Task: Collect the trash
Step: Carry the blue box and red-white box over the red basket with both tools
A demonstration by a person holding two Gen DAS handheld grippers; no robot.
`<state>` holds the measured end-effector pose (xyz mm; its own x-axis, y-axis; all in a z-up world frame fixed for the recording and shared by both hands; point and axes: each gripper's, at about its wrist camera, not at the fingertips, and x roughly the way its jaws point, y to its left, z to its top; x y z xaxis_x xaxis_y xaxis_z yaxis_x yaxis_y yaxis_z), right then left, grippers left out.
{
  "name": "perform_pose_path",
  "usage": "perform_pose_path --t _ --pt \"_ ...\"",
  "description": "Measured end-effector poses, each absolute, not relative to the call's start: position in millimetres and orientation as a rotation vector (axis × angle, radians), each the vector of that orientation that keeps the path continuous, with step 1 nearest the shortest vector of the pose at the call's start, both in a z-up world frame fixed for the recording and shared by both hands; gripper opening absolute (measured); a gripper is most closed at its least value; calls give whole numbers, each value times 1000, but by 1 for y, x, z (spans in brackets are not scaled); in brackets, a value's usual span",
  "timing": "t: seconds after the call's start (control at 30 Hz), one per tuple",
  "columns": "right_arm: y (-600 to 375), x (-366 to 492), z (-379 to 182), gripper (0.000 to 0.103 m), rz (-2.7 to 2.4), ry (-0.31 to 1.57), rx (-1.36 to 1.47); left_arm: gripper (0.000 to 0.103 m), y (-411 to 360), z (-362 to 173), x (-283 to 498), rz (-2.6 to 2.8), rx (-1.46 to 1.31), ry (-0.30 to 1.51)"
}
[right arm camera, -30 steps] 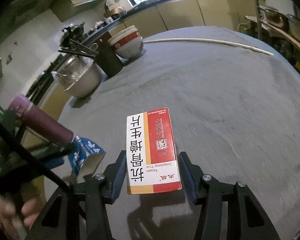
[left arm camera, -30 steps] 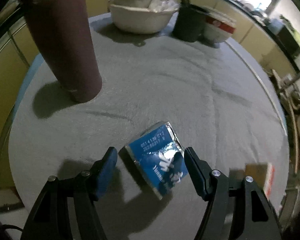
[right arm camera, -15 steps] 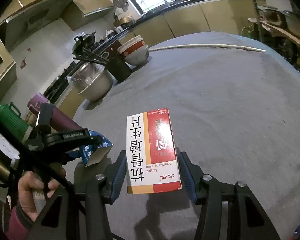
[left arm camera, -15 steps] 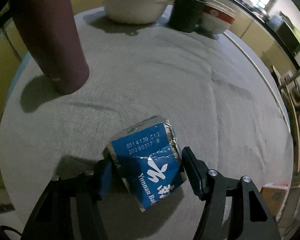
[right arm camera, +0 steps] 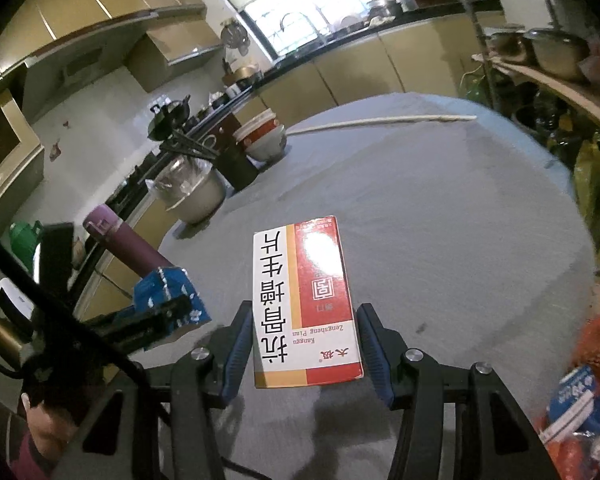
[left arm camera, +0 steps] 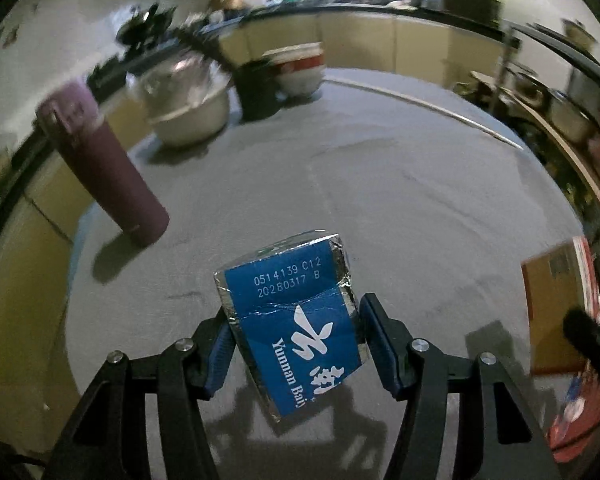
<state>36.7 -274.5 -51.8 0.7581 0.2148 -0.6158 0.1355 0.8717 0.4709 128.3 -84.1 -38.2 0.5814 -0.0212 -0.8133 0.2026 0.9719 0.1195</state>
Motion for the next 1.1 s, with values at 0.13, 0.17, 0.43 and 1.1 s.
perform_pose_path --t 0.13,0.17,0.43,1.1 --pt "-283 12 -43 54 27 688 518 62 -97 -25 102 -165 252 894" --pt "-285 6 -41 54 23 684 516 61 -99 -23 98 -172 259 885" --pt "-295 -24 -39 54 -2 663 525 62 -115 -15 71 -216 298 848" --pt "-314 -45 -41 54 -4 634 566 62 -138 -9 54 -243 334 825"
